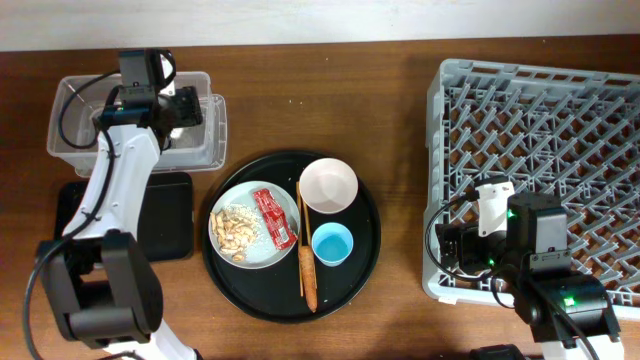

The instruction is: Sort waste into correct bins and load items into the dishwasher rack

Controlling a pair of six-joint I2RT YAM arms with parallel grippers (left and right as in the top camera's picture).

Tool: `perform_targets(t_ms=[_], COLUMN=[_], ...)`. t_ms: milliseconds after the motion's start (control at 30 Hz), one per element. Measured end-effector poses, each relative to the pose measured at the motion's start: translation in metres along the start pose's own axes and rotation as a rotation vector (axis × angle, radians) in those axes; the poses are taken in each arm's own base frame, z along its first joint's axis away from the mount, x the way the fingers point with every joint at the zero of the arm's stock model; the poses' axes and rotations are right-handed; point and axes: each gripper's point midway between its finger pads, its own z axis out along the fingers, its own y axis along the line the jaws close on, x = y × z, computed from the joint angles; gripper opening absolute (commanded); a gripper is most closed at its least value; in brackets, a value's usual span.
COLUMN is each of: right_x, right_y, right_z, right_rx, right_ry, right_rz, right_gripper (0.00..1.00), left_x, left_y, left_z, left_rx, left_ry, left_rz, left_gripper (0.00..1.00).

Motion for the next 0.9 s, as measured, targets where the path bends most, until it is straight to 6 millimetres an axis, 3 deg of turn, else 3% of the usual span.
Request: perform_targets(t_ms=[67, 133, 167, 200, 267, 367, 533, 900], right_x=[0.000, -0.001, -0.001, -0.001, 0.000, -0.001, -0.001, -0.001], right_y=[0.000, 0.000, 0.000, 0.000, 0.000, 0.000, 0.000, 0.000], right_z=[0.000, 0.000, 0.000, 0.000, 0.000, 0.000, 0.000, 0.000], right_rx=[0.000, 0.000, 0.000, 0.000, 0.000, 0.000, 0.000, 0.000], right_ry=[-0.001, -0.002, -0.004, -0.001, -0.001, -0.002, -0.001, -0.002], right_rz=[0.000, 0.000, 0.000, 0.000, 0.000, 0.000, 0.000, 0.001], right_gripper=[0.98, 0.98, 0.98, 0.98, 0.98, 0.98, 0.98, 0.99], left_x=[0.000, 0.029, 0.051, 0.083, 0.115, 0.160, 0.201, 0.207], left_y=[-0.002, -0.023, -0.041, -0.076, -0.109, -0.151, -0.151, -0.146], left_z=[-0.007, -0.022, -0.034, -0.051, -0.070, -0.063, -0.028, -0.011], left_rx=[0.015, 0.133, 0.216, 0.327, 0.384, 0.370, 0.271, 0.231], left_ry=[0.018, 0.146, 0.245, 0.375, 0.505, 0.648, 0.778, 0.746], left_rz=[0.002, 0.005, 0.010, 0.037, 0.074, 0.072, 0.049, 0.055], left_gripper=[0.71, 0.71, 0.73, 0.76, 0.79, 0.79, 0.78, 0.78])
